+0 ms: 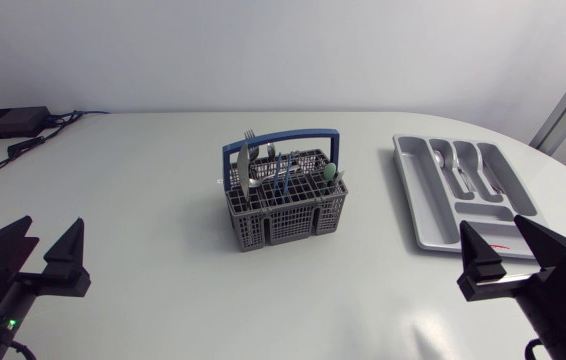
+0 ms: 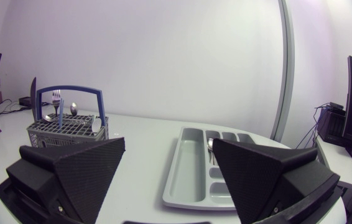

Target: Unload the cutlery basket into the drawer organizer.

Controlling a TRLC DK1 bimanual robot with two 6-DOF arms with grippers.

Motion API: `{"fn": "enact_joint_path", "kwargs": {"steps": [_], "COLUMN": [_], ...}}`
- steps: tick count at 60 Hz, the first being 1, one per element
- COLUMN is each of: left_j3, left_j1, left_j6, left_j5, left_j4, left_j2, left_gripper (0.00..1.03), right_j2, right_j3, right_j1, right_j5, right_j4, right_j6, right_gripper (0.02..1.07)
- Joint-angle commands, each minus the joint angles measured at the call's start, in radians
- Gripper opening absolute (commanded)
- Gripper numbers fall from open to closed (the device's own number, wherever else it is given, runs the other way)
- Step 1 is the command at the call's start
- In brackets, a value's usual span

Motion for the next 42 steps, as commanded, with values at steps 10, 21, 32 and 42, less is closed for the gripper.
{"fn": "enact_joint_path", "kwargs": {"steps": [10,21,32,42], "left_j3": [-0.022,-0.022,-0.021,0.013], "left_j1": [-0.002,0.002,0.002,0.004], "left_j6": [-0.001,-0.01,-0.013,-0.016], "left_j5": [-0.004,-0.004,-0.004,-0.008], "left_j4": [0.028,0.024,0.016,0.037], "left_j2": [-0.011,-0.011,-0.011,-0.011], "left_gripper": [0.99,0.99,0.99,0.99], "right_j2": [-0.006,-0.004,-0.004,-0.007], "right_j3": [-0.011,-0.011,-0.011,-0.002], "right_j1": [0.009,0.006,0.012,0.01], "right_j5": [0.001,0.001,0.001,0.001], "right_j4": [-0.014,-0.016,-0.016,-0.007], "right_j6": [0.012,0.012,0.013,0.012], "right_gripper": [1.03,1.03,1.03,1.03]}}
